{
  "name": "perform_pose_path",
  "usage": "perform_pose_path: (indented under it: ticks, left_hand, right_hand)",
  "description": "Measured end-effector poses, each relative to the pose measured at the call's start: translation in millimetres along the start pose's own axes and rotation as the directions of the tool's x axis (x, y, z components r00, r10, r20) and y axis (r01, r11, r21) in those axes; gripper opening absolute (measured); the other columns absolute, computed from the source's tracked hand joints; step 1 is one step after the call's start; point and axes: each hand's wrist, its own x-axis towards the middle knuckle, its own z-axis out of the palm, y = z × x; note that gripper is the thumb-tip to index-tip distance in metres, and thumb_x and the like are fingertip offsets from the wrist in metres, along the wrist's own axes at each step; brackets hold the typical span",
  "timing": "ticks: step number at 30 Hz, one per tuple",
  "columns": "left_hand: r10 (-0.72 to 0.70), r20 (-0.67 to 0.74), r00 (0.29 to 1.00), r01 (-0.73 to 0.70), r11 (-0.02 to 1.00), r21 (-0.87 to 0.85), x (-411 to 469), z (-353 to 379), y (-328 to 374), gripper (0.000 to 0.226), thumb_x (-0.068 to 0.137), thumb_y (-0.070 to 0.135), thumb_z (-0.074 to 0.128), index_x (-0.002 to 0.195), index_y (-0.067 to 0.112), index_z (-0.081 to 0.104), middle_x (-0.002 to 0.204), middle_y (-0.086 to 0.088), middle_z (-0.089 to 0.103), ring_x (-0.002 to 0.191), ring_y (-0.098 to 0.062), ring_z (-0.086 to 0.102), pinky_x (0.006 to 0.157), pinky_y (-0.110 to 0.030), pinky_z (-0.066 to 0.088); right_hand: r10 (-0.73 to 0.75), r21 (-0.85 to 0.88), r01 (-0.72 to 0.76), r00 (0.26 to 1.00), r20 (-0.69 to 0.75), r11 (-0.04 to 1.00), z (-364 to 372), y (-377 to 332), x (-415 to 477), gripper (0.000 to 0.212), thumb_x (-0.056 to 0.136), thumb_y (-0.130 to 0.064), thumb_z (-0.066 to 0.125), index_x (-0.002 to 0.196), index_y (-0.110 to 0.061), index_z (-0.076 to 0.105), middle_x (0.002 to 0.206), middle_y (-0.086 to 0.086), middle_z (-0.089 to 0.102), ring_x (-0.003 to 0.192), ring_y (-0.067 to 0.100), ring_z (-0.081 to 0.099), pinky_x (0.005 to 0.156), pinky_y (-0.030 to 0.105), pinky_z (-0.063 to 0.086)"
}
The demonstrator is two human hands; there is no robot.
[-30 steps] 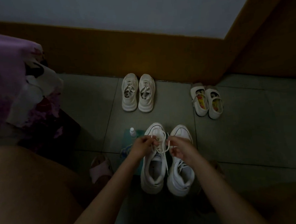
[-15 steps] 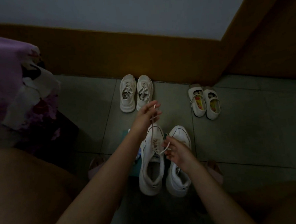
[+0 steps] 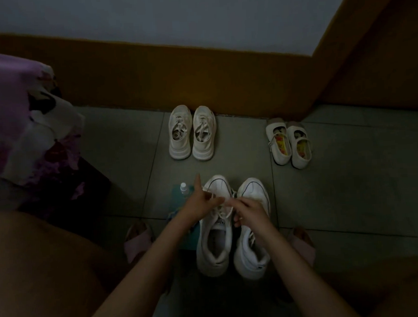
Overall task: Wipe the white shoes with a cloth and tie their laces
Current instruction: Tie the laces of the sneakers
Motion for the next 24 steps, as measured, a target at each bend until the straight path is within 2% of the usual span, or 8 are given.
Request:
perform_pose_path:
  ticks: [3, 5, 7, 11, 15, 19, 22, 24]
  left_hand:
    - [-0.001, -0.043, 0.999, 0.004, 0.998, 0.066, -3, 3, -6, 0.072, 0.078, 0.015, 0.073, 0.135, 0.003, 0.032, 0.117, -0.021, 0.061, 0.108, -0.029, 0.059, 0.098, -0.046, 0.046]
    - [0.039, -0.078, 0.996, -0.029, 0.993, 0.115, -8, 11, -10, 0.028, 0.077, 0.021, 0.072, 0.097, 0.011, 0.056, 0.094, -0.014, 0.065, 0.09, -0.025, 0.061, 0.091, -0.045, 0.05]
    - [0.09, -0.064, 0.994, -0.075, 0.975, 0.21, -14, 17, -9, 0.004, 0.084, 0.016, 0.065, 0.081, 0.014, 0.062, 0.08, -0.012, 0.065, 0.077, -0.02, 0.059, 0.081, -0.043, 0.05]
    - [0.215, 0.035, 0.976, -0.211, 0.892, 0.399, -15, 19, -4, 0.02, 0.085, 0.012, 0.063, 0.102, 0.003, 0.067, 0.094, -0.016, 0.07, 0.081, -0.017, 0.059, 0.073, -0.031, 0.044]
    - [0.295, 0.035, 0.955, -0.279, 0.851, 0.445, -14, 16, -9, 0.014, 0.085, 0.016, 0.063, 0.087, 0.003, 0.069, 0.077, -0.016, 0.068, 0.071, -0.025, 0.062, 0.065, -0.033, 0.044]
    - [0.283, 0.016, 0.959, -0.267, 0.883, 0.387, -12, 14, -15, 0.017, 0.09, 0.019, 0.058, 0.074, 0.013, 0.061, 0.063, 0.001, 0.056, 0.056, -0.008, 0.048, 0.058, -0.027, 0.035]
    - [0.253, 0.031, 0.967, -0.25, 0.916, 0.314, -8, 12, -19, 0.027, 0.085, 0.035, 0.057, 0.076, 0.011, 0.064, 0.067, -0.005, 0.062, 0.064, -0.015, 0.056, 0.065, -0.031, 0.043]
    - [0.242, 0.029, 0.97, -0.241, 0.933, 0.268, -7, 11, -20, 0.023, 0.084, 0.031, 0.059, 0.066, 0.018, 0.062, 0.06, 0.006, 0.061, 0.059, -0.004, 0.053, 0.063, -0.028, 0.041]
  right_hand:
    - [-0.083, 0.0, 0.083, 0.995, -0.05, 0.997, 1, -4, 3, 0.016, 0.091, -0.016, 0.058, 0.091, -0.001, 0.065, 0.061, -0.001, 0.056, 0.048, 0.001, 0.054, 0.049, 0.015, 0.045]
    - [-0.174, -0.042, 0.171, 0.982, -0.073, 0.984, 3, -6, 5, 0.013, 0.09, -0.013, 0.059, 0.082, -0.005, 0.064, 0.057, -0.006, 0.057, 0.05, 0.002, 0.055, 0.052, 0.017, 0.046]
    - [-0.248, -0.051, 0.245, 0.966, -0.067, 0.968, 5, -7, 6, 0.013, 0.089, -0.009, 0.06, 0.076, -0.01, 0.063, 0.056, -0.005, 0.06, 0.051, 0.004, 0.056, 0.056, 0.02, 0.047]
    - [-0.313, -0.091, 0.307, 0.948, -0.064, 0.947, 7, -10, 13, 0.014, 0.083, -0.003, 0.066, 0.074, -0.014, 0.065, 0.069, -0.003, 0.066, 0.064, 0.003, 0.063, 0.066, 0.02, 0.051]
    - [-0.356, -0.178, 0.345, 0.934, -0.032, 0.922, 3, -14, 17, 0.007, 0.082, -0.008, 0.067, 0.076, -0.01, 0.067, 0.075, 0.009, 0.067, 0.072, 0.013, 0.063, 0.071, 0.024, 0.05]
    - [-0.276, -0.362, 0.3, 0.954, 0.118, 0.882, -4, -11, 22, 0.016, 0.09, -0.032, 0.058, 0.092, -0.019, 0.069, 0.089, 0.0, 0.068, 0.086, 0.006, 0.063, 0.082, 0.024, 0.05]
    - [-0.279, -0.619, 0.299, 0.951, 0.131, 0.726, -15, -2, 28, 0.026, 0.08, -0.052, 0.06, 0.093, -0.032, 0.07, 0.096, 0.005, 0.066, 0.092, 0.012, 0.06, 0.086, 0.031, 0.049]
    - [-0.293, -0.739, 0.277, 0.949, 0.112, 0.614, -19, -8, 24, 0.023, 0.078, -0.051, 0.064, 0.091, -0.034, 0.07, 0.092, 0.002, 0.061, 0.097, 0.012, 0.048, 0.088, 0.031, 0.041]
